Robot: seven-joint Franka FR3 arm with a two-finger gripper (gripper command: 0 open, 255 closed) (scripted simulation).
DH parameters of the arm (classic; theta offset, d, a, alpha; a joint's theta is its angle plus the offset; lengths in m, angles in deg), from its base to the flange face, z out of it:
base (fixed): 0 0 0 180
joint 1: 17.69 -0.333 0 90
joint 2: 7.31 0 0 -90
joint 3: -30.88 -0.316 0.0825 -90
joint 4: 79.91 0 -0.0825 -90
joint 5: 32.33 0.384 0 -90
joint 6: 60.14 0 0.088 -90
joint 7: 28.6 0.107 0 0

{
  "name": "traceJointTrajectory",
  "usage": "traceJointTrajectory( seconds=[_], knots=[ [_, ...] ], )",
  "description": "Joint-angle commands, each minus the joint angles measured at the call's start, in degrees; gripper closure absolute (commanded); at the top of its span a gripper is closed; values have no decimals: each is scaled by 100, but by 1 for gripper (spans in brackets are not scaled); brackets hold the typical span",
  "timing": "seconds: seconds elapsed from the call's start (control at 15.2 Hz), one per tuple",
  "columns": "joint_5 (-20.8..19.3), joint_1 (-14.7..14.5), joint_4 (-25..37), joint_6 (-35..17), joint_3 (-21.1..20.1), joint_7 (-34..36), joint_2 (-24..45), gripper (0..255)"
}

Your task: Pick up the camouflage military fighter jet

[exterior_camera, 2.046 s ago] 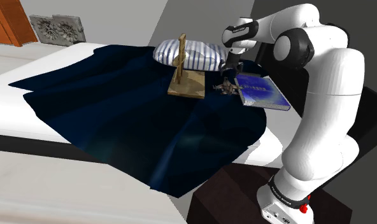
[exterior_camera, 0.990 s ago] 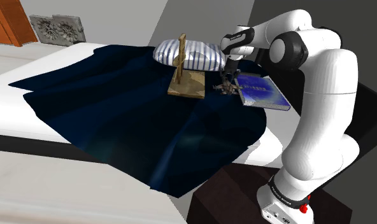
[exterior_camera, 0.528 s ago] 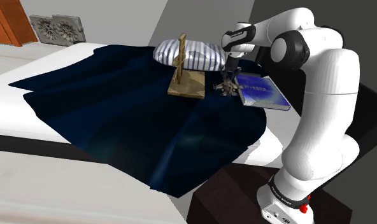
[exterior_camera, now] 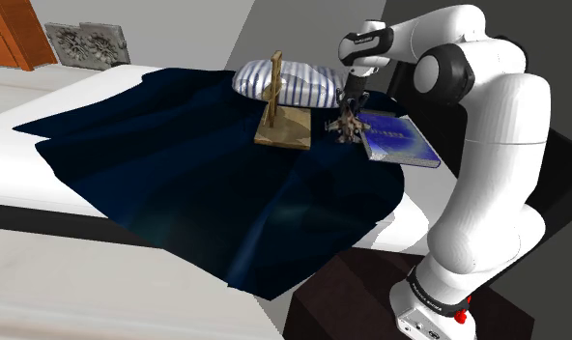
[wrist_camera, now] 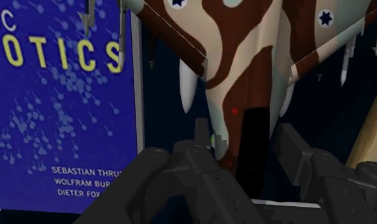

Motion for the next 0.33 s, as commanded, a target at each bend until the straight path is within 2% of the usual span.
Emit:
traceJointTrajectory(
  seconds=[0.0,0.26],
  knots=[
    [-10,1,123,149,5,10,-29,255],
    [-18,5,260,305,9,17,-49,255]
  ],
)
